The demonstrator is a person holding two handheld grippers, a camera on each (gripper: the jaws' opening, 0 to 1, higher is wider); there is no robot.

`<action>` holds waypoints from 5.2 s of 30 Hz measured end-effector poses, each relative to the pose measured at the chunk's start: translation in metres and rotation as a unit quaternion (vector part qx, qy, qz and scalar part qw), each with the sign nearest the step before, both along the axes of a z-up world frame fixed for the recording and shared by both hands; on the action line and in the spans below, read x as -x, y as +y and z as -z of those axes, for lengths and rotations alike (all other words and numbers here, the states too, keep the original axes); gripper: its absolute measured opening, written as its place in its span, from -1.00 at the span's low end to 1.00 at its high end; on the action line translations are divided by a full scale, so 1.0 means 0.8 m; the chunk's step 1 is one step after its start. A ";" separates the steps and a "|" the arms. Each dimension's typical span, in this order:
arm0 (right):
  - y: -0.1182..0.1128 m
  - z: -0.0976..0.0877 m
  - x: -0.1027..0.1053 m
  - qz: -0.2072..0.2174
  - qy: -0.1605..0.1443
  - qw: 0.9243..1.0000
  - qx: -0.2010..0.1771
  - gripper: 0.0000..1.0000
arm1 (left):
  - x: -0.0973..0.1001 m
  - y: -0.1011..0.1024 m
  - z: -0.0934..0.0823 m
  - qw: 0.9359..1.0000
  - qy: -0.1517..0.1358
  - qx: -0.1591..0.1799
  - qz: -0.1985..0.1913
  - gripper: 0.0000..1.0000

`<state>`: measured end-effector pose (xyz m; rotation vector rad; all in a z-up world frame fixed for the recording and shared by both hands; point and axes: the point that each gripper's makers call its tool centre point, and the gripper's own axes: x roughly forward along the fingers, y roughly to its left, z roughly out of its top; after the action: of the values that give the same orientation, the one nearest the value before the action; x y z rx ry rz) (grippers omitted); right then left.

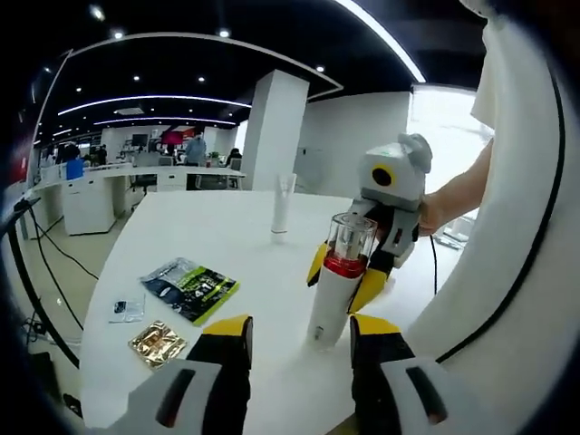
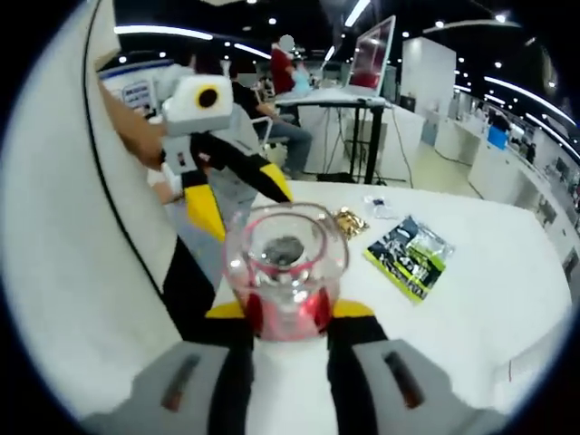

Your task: Arrange the skincare products in the storage area until every visible bottle or jar stands upright without overlapping.

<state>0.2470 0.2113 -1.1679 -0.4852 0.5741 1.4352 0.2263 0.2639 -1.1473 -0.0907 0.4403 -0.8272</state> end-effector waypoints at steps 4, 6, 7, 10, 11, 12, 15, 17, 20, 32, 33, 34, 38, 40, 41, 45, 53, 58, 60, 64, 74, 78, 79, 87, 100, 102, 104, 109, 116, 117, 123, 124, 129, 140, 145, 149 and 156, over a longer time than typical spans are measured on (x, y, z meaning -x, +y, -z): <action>-0.008 -0.012 -0.015 0.024 -0.009 1.000 -0.005 -0.45 | 0.000 -0.008 0.002 1.000 -0.001 0.001 0.017 -0.13; -0.015 -0.020 -0.023 0.032 -0.014 0.999 -0.008 -0.45 | -0.002 -0.008 0.005 1.000 0.001 0.001 0.015 -0.13; -0.019 -0.024 -0.027 0.037 -0.016 0.999 -0.012 -0.45 | -0.003 -0.008 0.005 1.000 0.004 0.004 0.010 -0.13; -0.035 -0.034 -0.049 0.065 -0.019 0.998 -0.017 -0.44 | -0.004 -0.013 -0.002 1.000 0.001 0.017 0.009 -0.13; -0.039 -0.037 -0.055 0.072 -0.023 0.997 -0.018 -0.44 | -0.004 -0.014 -0.003 1.000 0.000 0.018 0.010 -0.13; -0.044 -0.039 -0.062 0.081 -0.024 0.996 -0.021 -0.44 | -0.001 -0.019 -0.002 1.000 -0.002 0.015 0.022 -0.13; -0.062 -0.047 -0.080 0.104 -0.022 0.994 -0.028 -0.44 | -0.002 -0.025 0.004 0.999 -0.001 0.003 0.034 -0.13; -0.074 -0.053 -0.091 0.111 -0.027 0.993 -0.026 -0.44 | -0.005 -0.023 0.006 1.000 0.003 0.000 0.029 -0.13; -0.094 -0.062 -0.110 0.123 -0.037 0.992 -0.019 -0.44 | -0.006 -0.027 0.000 0.999 0.003 0.016 0.028 -0.14; -0.172 -0.077 -0.166 0.170 -0.051 0.984 0.011 -0.44 | -0.012 -0.026 0.011 0.999 0.014 0.005 0.029 -0.17; -0.178 -0.077 -0.169 0.173 -0.052 0.983 0.014 -0.44 | -0.013 -0.025 0.011 1.000 0.014 0.005 0.028 -0.17; -0.183 -0.078 -0.173 0.175 -0.053 0.983 0.016 -0.44 | -0.013 -0.025 0.010 1.000 0.015 0.006 0.026 -0.18; -0.203 -0.085 -0.190 0.191 -0.051 0.980 0.013 -0.44 | -0.018 -0.026 0.008 1.000 0.015 0.009 0.023 -0.18; -0.213 -0.085 -0.200 0.196 -0.051 0.979 0.014 -0.44 | -0.020 -0.026 0.009 1.000 0.015 0.007 0.020 -0.18; -0.217 -0.085 -0.204 0.198 -0.050 0.979 0.014 -0.44 | -0.021 -0.026 0.008 1.000 0.016 0.008 0.018 -0.18; -0.233 -0.083 -0.218 0.205 -0.046 0.978 0.015 -0.44 | -0.023 -0.024 0.008 1.000 0.018 0.007 0.010 -0.19; -0.253 -0.071 -0.237 0.204 -0.035 0.978 0.019 -0.44 | -0.021 -0.026 0.010 0.999 0.031 0.000 -0.015 -0.20; -0.257 -0.062 -0.240 0.197 -0.027 0.980 0.017 -0.44 | -0.021 -0.032 0.007 0.999 0.036 -0.006 -0.033 -0.22; -0.260 -0.057 -0.244 0.196 -0.024 0.980 0.016 -0.44 | -0.020 -0.038 0.002 0.998 0.037 -0.009 -0.040 -0.22; -0.264 -0.046 -0.250 0.191 -0.016 0.981 0.012 -0.44 | -0.017 -0.043 -0.004 0.997 0.041 -0.012 -0.060 -0.23; -0.274 -0.027 -0.271 0.191 -0.015 0.981 0.003 -0.44 | -0.006 -0.050 -0.003 0.994 0.063 -0.019 -0.084 -0.24; -0.279 -0.021 -0.272 0.188 -0.017 0.982 0.007 -0.44 | -0.005 -0.048 -0.001 0.994 0.069 -0.026 -0.081 -0.25; -0.281 -0.018 -0.272 0.186 -0.017 0.982 0.011 -0.44 | -0.005 -0.048 -0.001 0.994 0.070 -0.027 -0.082 -0.25; -0.301 -0.010 -0.276 0.180 -0.019 0.983 0.030 -0.44 | 0.000 -0.045 0.004 0.993 0.078 -0.029 -0.083 -0.26; -0.311 -0.009 -0.293 0.186 -0.024 0.982 0.035 -0.44 | 0.000 -0.052 0.003 0.993 0.080 -0.034 -0.078 -0.27; -0.310 -0.008 -0.293 0.184 -0.023 0.982 0.035 -0.44 | -0.001 -0.048 0.003 0.993 0.080 -0.036 -0.079 -0.27; -0.309 -0.007 -0.293 0.183 -0.022 0.982 0.035 -0.44 | -0.001 -0.046 0.003 0.993 0.080 -0.036 -0.079 -0.27; -0.306 -0.004 -0.295 0.181 -0.021 0.983 0.036 -0.44 | -0.001 -0.046 0.005 0.993 0.083 -0.039 -0.080 -0.27; -0.305 0.001 -0.295 0.178 -0.018 0.983 0.040 -0.44 | -0.005 -0.050 0.003 0.993 0.083 -0.039 -0.079 -0.28; -0.305 0.003 -0.297 0.177 -0.018 0.983 0.040 -0.44 | -0.005 -0.049 0.004 0.993 0.083 -0.038 -0.080 -0.28; -0.307 0.005 -0.302 0.178 -0.019 0.983 0.040 -0.44 | -0.006 -0.051 0.008 0.992 0.087 -0.037 -0.079 -0.28; -0.308 0.006 -0.303 0.179 -0.019 0.983 0.040 -0.44 | -0.007 -0.051 0.009 0.992 0.088 -0.037 -0.078 -0.28; -0.307 0.007 -0.307 0.178 -0.023 0.983 0.039 -0.44 | -0.008 -0.051 0.011 0.993 0.087 -0.036 -0.070 -0.28; -0.296 0.007 -0.321 0.174 -0.023 0.984 0.019 -0.44 | -0.007 -0.039 0.014 0.993 0.090 -0.041 -0.066 -0.29; -0.293 0.005 -0.322 0.176 -0.015 0.984 -0.001 -0.44 | -0.011 -0.035 0.008 0.993 0.086 -0.041 -0.066 -0.29; -0.291 0.004 -0.324 0.161 -0.014 0.987 -0.024 -0.43 | -0.013 -0.031 0.006 0.993 0.084 -0.048 -0.068 -0.29; -0.283 0.002 -0.329 0.136 -0.025 0.990 -0.040 -0.43 | -0.010 -0.033 0.003 0.993 0.086 -0.051 -0.069 -0.30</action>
<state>0.5104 -0.0150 -1.1692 -0.3629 0.5195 1.1782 0.2346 0.2376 -1.1500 -0.0970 0.6311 -0.6614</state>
